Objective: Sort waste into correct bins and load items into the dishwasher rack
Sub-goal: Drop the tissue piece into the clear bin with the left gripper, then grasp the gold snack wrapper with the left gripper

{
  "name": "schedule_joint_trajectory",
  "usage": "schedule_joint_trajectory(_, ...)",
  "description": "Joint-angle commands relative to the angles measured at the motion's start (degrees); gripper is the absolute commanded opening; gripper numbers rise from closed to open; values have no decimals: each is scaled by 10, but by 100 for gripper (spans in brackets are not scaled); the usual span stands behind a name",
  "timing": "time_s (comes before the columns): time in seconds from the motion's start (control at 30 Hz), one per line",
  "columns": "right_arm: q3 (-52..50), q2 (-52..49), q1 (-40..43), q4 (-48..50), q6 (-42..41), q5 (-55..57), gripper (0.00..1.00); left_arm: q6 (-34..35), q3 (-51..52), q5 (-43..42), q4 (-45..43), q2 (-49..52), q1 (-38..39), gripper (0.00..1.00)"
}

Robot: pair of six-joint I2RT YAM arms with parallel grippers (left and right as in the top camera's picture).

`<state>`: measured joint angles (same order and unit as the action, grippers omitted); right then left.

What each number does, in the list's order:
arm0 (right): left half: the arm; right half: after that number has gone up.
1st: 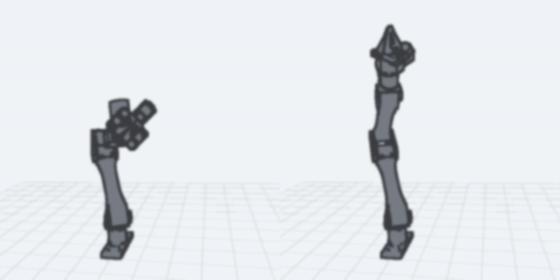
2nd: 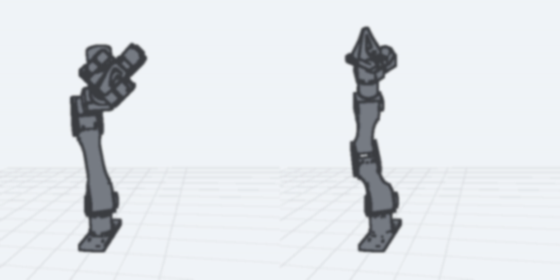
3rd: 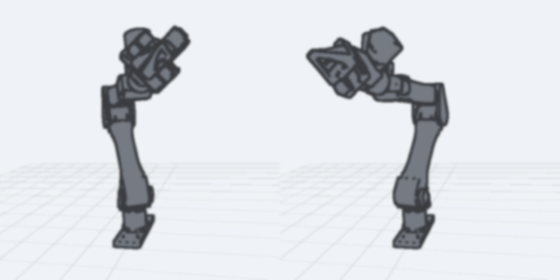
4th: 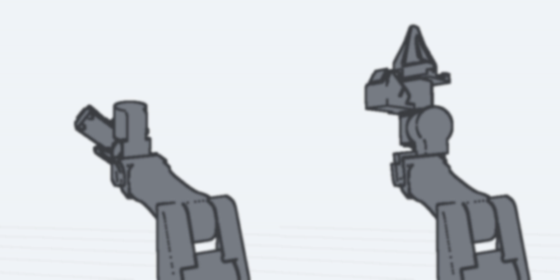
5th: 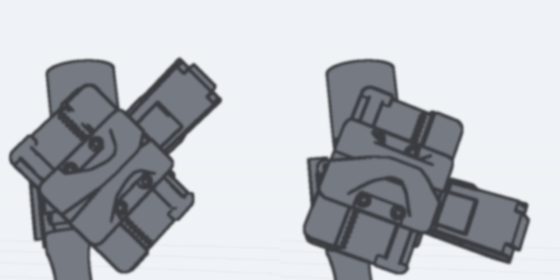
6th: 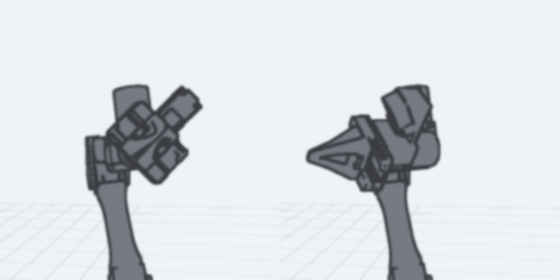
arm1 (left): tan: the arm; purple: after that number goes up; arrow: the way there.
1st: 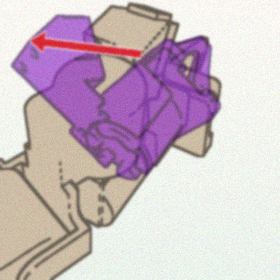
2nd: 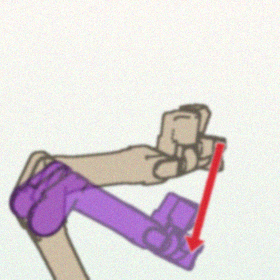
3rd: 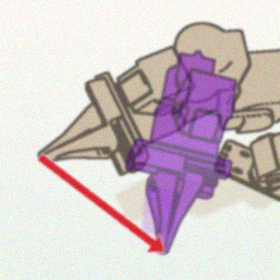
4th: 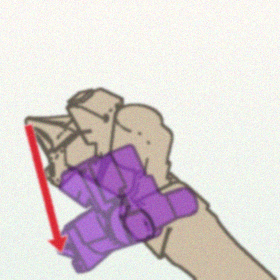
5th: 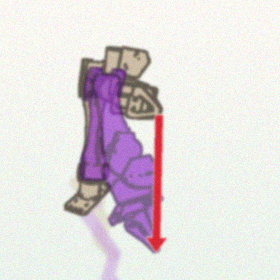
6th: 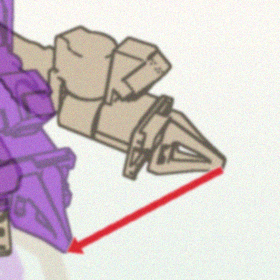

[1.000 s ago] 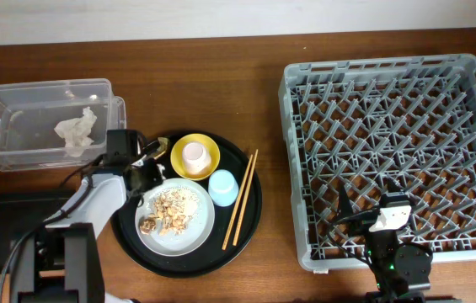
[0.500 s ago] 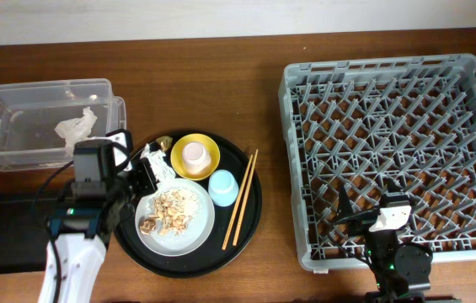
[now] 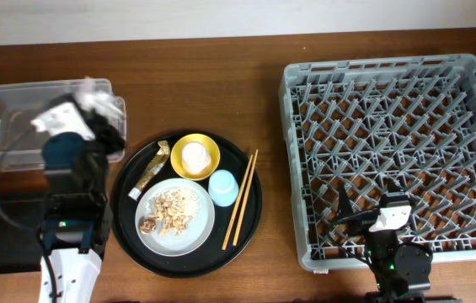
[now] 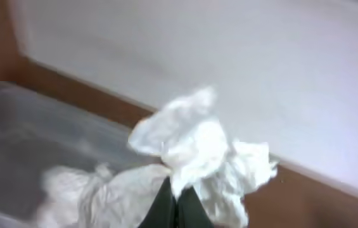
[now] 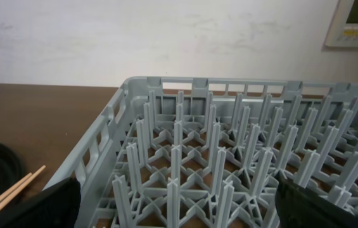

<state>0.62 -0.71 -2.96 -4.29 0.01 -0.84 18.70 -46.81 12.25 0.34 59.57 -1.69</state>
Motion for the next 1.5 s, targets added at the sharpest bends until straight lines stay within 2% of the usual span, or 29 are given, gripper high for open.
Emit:
schedule_joint_trajectory(0.0,-3,2,4,-3,2,7,98,1,-2,139,-69,49,-34,1)
schedule_joint_trajectory(0.1,-3,2,4,-3,2,7,98,0,-2,132,-112,113,-66,0)
schedule_joint_trajectory(0.2,-3,2,4,-3,2,7,98,-35,-2,111,-182,202,-99,2)
schedule_joint_trajectory(0.23,-3,2,4,-3,2,7,98,-41,-2,111,-200,222,-106,9)
schedule_joint_trajectory(0.27,-3,2,4,-3,2,7,98,-47,-2,111,-218,241,-112,23)
schedule_joint_trajectory(0.3,-3,2,4,-3,2,7,98,-55,-2,111,-232,255,-117,42)
schedule_joint_trajectory(0.37,-3,2,4,-3,2,7,98,-72,-5,108,-240,270,-124,49)
schedule_joint_trajectory(0.4,-3,2,4,-3,2,7,98,-73,-5,106,-235,271,-124,56)
schedule_joint_trajectory(0.5,-3,2,4,-3,2,7,98,-81,-5,74,-211,266,-123,87)
schedule_joint_trajectory(0.53,-3,2,4,-3,2,7,98,-81,-5,50,-194,261,-123,95)
schedule_joint_trajectory(0.57,-3,2,4,-3,2,7,98,-81,-5,20,-179,255,-123,96)
schedule_joint_trajectory(0.67,-3,2,4,-3,2,7,98,-81,-5,-102,-142,228,-123,96)
schedule_joint_trajectory(0.77,-3,2,4,-3,2,7,98,-81,-5,-303,-89,174,-123,89)
schedule_joint_trajectory(0.83,-3,2,4,-3,2,7,98,-81,-5,-434,-28,136,-123,89)
schedule_joint_trajectory(0.87,-3,2,4,-3,2,7,99,-81,-5,-468,5,122,-123,84)
schedule_joint_trajectory(0.93,-3,2,4,-3,2,7,98,-83,-5,-472,73,103,-123,79)
schedule_joint_trajectory(1.0,-3,2,4,-3,2,7,98,-122,-5,-438,172,95,-123,64)
schedule_joint_trajectory(1.03,-3,2,4,-3,2,7,98,-128,-4,-414,217,97,-123,53)
schedule_joint_trajectory(1.07,-3,2,4,-3,2,7,98,-128,-3,-398,238,100,-123,50)
schedule_joint_trajectory(1.17,-3,2,4,-3,2,7,98,-148,2,-351,301,124,-123,51)
schedule_joint_trajectory(1.37,-3,2,4,-3,2,7,98,-190,2,-322,297,155,-97,52)
schedule_joint_trajectory(1.47,-3,2,4,-3,2,7,98,-217,2,-250,292,176,-58,62)
